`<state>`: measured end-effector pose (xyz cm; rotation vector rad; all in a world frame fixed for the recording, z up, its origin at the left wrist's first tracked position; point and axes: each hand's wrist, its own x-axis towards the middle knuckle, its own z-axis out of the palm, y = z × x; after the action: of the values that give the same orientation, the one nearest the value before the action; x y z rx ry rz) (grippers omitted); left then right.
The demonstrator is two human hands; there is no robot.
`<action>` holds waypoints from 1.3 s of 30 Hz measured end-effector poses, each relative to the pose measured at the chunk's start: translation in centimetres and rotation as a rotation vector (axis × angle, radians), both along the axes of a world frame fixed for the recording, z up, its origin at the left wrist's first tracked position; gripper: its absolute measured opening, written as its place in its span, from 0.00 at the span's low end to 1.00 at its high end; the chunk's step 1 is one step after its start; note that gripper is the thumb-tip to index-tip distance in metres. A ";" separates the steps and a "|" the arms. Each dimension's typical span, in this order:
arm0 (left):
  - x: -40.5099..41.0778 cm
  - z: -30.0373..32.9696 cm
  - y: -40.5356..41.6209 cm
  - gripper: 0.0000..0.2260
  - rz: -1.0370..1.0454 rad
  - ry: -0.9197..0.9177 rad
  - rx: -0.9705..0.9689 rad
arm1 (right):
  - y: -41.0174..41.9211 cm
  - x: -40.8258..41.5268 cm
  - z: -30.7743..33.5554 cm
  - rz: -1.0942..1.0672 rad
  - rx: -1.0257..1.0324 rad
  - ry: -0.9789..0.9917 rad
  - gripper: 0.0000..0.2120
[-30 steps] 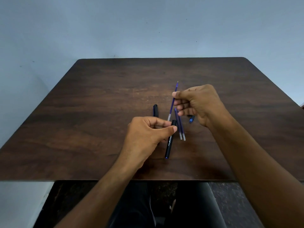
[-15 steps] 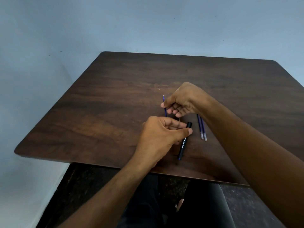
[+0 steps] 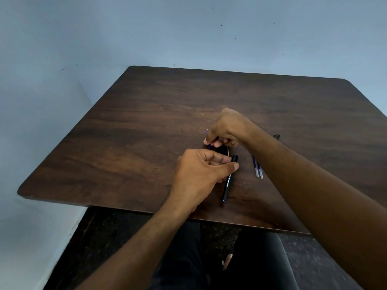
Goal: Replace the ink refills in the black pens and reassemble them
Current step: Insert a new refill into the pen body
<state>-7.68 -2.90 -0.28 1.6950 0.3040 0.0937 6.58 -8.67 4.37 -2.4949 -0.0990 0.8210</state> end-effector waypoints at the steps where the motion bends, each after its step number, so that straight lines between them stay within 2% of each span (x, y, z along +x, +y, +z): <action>1: 0.0 0.0 0.0 0.05 0.002 0.000 0.000 | 0.1 0.1 -0.1 0.002 -0.005 -0.015 0.08; 3: 0.1 0.0 0.0 0.05 0.004 0.000 0.000 | 0.1 0.1 -0.2 0.015 -0.028 -0.051 0.09; 6: 0.2 0.0 0.1 0.05 0.010 -0.001 0.003 | 0.3 0.0 0.0 0.041 -0.058 -0.068 0.06; 10: 0.4 -0.2 0.1 0.06 0.017 0.004 0.004 | -0.1 -0.1 0.4 0.088 -0.083 -0.077 0.11; 17: 1.0 -0.6 0.3 0.07 0.053 -0.010 -0.050 | -2.8 0.1 2.7 0.050 0.033 -0.158 0.12; 24: 2.4 -0.1 0.0 0.06 0.038 -0.011 -0.008 | -7.1 1.0 2.6 -0.076 0.104 -0.241 0.10; 28: 3.0 0.0 0.2 0.06 0.077 -0.022 -0.019 | -8.5 1.3 1.7 -0.114 0.078 -0.213 0.10; 35: 3.9 0.0 -1.5 0.05 -0.022 0.002 0.059 | -11.5 1.6 0.4 -0.171 -0.056 -0.172 0.13; 39: 4.9 0.2 -1.8 0.04 -0.026 -0.006 0.095 | -11.5 1.4 -0.5 -0.178 -0.084 -0.163 0.11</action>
<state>-2.83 -4.66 -0.05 1.7918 0.2767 0.0955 7.97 -20.13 3.87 -2.6016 0.1031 0.5594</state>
